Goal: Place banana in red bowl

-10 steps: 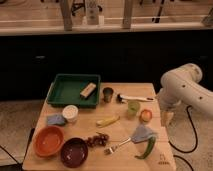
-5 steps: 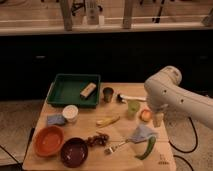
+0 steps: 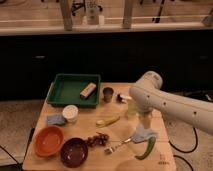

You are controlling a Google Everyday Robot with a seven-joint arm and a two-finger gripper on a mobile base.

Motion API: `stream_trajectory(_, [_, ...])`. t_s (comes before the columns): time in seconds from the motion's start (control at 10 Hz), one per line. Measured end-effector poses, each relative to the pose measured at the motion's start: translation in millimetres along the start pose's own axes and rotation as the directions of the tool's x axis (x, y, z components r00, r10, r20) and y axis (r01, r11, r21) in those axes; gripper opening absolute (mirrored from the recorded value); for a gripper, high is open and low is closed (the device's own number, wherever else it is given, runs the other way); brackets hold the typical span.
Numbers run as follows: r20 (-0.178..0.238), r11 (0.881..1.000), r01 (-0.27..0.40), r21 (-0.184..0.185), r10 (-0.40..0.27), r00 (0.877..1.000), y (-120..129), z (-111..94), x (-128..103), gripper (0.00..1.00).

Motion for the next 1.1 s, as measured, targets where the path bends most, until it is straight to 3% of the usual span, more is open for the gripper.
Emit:
stream_trajectory(0.5, [0.028, 0.992, 0.123, 0.014, -0.123, 0.992, -19.5, 10.3, -36.5, 0.8])
stream_trajectory(1.1, [0.085, 0.969, 0.246, 0.034, -0.248, 0.965, -32.9, 27.4, -80.1, 0.8])
